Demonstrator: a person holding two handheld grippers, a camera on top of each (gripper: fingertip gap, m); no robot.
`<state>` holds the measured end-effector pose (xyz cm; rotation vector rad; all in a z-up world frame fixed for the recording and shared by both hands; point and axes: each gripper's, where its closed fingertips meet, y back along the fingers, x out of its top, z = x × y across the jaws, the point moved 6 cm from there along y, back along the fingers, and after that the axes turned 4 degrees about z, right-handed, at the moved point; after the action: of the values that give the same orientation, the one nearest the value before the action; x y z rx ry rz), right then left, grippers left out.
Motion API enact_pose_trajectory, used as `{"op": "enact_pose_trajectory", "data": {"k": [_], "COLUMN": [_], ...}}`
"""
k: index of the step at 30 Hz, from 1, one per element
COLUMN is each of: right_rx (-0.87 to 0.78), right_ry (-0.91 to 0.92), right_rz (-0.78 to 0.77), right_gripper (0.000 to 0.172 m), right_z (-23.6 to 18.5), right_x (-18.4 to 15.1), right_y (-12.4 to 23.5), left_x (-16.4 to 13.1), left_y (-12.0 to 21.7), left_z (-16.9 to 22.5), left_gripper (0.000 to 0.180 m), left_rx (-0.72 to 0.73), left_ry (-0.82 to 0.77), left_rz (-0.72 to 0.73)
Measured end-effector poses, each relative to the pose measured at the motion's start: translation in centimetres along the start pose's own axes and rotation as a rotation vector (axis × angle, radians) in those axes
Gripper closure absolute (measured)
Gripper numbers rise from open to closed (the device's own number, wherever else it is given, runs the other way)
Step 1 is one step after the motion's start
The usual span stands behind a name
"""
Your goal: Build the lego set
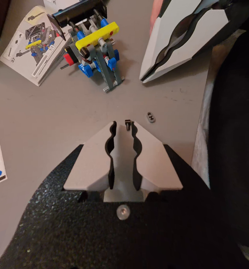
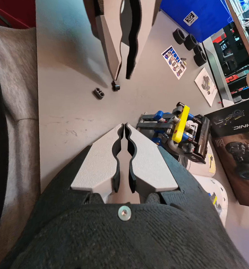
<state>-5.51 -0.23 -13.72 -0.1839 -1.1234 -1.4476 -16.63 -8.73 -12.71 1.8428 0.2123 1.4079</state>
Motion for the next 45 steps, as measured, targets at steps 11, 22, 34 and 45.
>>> {"op": "enact_pose_trajectory", "data": {"k": [11, 22, 34, 45], "right_rx": [0.024, -0.062, -0.546, -0.515], "right_ry": [-0.079, -0.649, -0.283, -0.073], "right_rz": [-0.001, 0.501, 0.593, 0.535], "right_gripper": [0.169, 0.148, 0.162, 0.171], "right_z": [0.1, 3.7, 4.3, 3.5], "right_x": [-0.3, 4.2, 8.7, 8.3], "right_y": [0.1, 3.5, 5.5, 5.5], "left_x": [0.9, 7.5, 9.9, 9.8], "left_y": [-2.0, 4.0, 3.3, 4.5], "left_z": [0.0, -0.7, 2.2, 2.6], "left_gripper": [0.176, 0.176, 0.176, 0.175], "left_rx": [-0.064, -0.199, -0.339, -0.158], "left_ry": [-0.001, 0.45, 0.741, 0.361], "left_rz": [-0.273, 0.944, 1.15, 0.825]}}
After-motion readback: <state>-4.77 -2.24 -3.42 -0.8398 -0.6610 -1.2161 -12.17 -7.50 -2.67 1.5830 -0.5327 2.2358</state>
